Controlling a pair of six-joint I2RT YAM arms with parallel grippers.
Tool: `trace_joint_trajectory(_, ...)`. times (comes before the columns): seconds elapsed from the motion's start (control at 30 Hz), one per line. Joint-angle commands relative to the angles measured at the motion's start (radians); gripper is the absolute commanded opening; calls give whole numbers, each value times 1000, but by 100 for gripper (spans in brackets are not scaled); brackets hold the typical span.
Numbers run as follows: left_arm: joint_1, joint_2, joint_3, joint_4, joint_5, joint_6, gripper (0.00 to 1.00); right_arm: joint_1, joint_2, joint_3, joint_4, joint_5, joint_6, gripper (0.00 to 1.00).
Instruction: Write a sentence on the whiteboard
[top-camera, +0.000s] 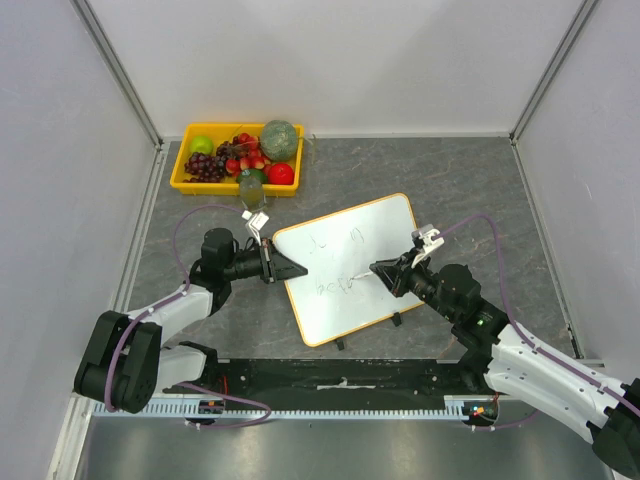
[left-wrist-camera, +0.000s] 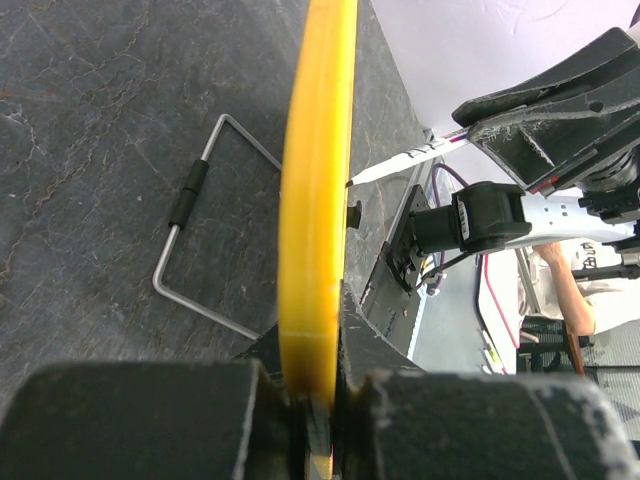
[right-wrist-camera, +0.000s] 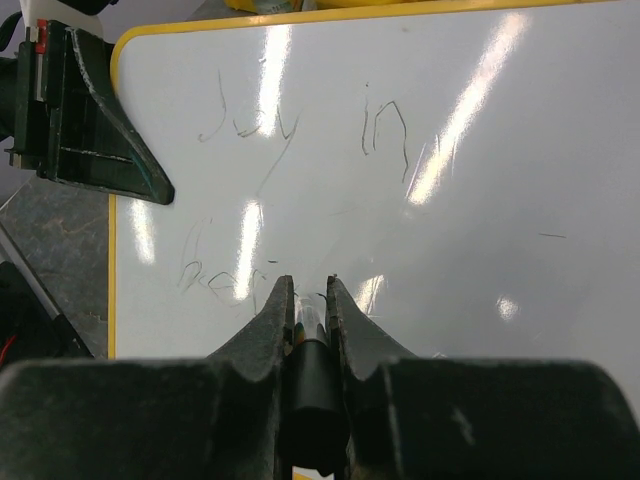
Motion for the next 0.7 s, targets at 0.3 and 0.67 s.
trace_joint_trajectory(0.3, 30, 34, -28, -114, -198, 172, 2, 0, -3, -66, -175, 30, -18, 0)
trace_joint_trajectory(0.67, 30, 37, -28, -109, -194, 172, 2, 3, -18, -50, -188, 17, 2, 0)
